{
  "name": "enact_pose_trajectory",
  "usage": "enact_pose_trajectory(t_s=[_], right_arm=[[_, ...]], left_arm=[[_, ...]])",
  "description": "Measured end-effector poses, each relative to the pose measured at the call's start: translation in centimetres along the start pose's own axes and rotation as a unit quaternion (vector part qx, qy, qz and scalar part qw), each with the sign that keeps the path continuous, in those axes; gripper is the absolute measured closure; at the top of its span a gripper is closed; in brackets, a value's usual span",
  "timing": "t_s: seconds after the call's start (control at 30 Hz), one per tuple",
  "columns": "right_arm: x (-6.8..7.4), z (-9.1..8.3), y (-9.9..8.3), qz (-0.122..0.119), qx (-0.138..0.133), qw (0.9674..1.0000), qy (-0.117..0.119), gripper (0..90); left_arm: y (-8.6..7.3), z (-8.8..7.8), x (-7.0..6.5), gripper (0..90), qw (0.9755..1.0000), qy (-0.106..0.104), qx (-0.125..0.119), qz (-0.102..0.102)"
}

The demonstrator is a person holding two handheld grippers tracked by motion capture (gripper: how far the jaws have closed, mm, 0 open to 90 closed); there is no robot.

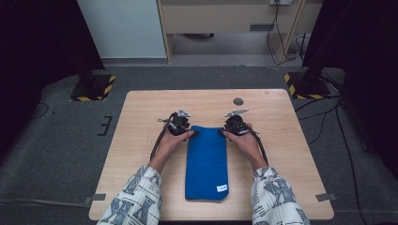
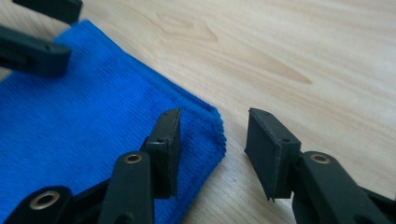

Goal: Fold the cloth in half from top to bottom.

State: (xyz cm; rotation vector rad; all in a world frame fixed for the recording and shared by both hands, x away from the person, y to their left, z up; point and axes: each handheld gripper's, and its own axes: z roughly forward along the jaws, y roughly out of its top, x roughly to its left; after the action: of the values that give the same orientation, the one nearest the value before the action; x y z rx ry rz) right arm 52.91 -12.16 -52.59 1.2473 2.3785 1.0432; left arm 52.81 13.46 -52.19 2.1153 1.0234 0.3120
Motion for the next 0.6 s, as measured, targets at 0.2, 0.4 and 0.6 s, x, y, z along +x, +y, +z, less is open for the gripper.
enact_pose_trajectory(t_s=[0.2,0.4,0.6], right_arm=[[-0.24,0.46,0.08,0.008,-0.004,1.0,0.0,57.2],[0.32,0.4,-0.05,-0.002,-0.002,1.0,0.003,64.9],[0.6,0.26,-0.24,-0.001,0.0,0.9999,0.011,77.7]], left_arm=[[-0.32,0.64,0.62,44.1,0.9999,0.008,0.005,-0.007],[-0.31,0.6,0.5,53.4,0.9998,0.016,0.007,0.003],[-0.54,0.5,0.08,67.9,0.9999,0.008,0.002,-0.009]])
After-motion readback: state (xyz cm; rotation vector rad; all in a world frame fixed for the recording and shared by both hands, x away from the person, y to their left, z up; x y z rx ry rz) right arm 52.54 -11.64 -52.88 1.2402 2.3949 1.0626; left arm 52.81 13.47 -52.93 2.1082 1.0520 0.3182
